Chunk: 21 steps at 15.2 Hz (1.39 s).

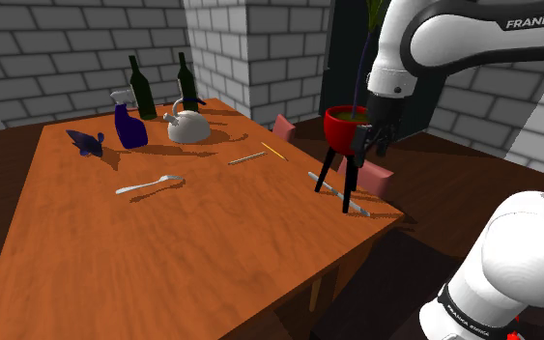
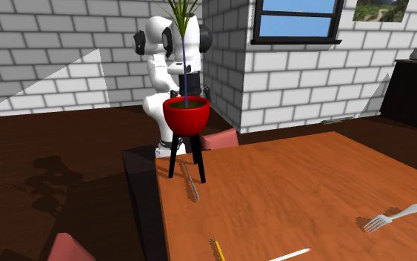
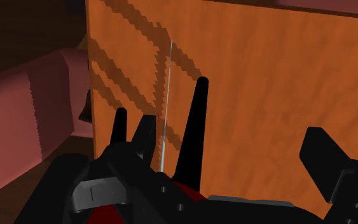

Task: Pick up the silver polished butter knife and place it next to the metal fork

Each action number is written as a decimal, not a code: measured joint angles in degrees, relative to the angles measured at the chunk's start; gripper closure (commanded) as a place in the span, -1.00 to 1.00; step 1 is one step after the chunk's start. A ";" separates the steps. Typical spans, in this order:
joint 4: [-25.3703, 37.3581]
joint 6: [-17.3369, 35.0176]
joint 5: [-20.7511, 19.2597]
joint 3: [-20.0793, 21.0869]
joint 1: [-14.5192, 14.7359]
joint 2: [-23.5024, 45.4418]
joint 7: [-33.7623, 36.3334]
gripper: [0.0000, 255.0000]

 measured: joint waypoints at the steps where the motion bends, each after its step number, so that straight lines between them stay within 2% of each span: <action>1: -1.58 2.94 -0.47 0.02 -0.29 0.39 -0.02 -1.00; 6: -9.28 17.68 -3.16 -0.19 -2.14 3.31 -0.06 -1.00; 12: -13.65 50.35 -6.67 -0.27 -5.46 11.99 0.64 -1.00; 13: -14.44 49.52 -6.82 -0.13 -5.73 13.65 0.67 -1.00; 15: -14.52 44.05 -6.99 0.20 -5.99 16.19 0.91 -1.00; 21: -15.90 46.86 -7.53 0.38 -6.43 20.48 1.38 -1.00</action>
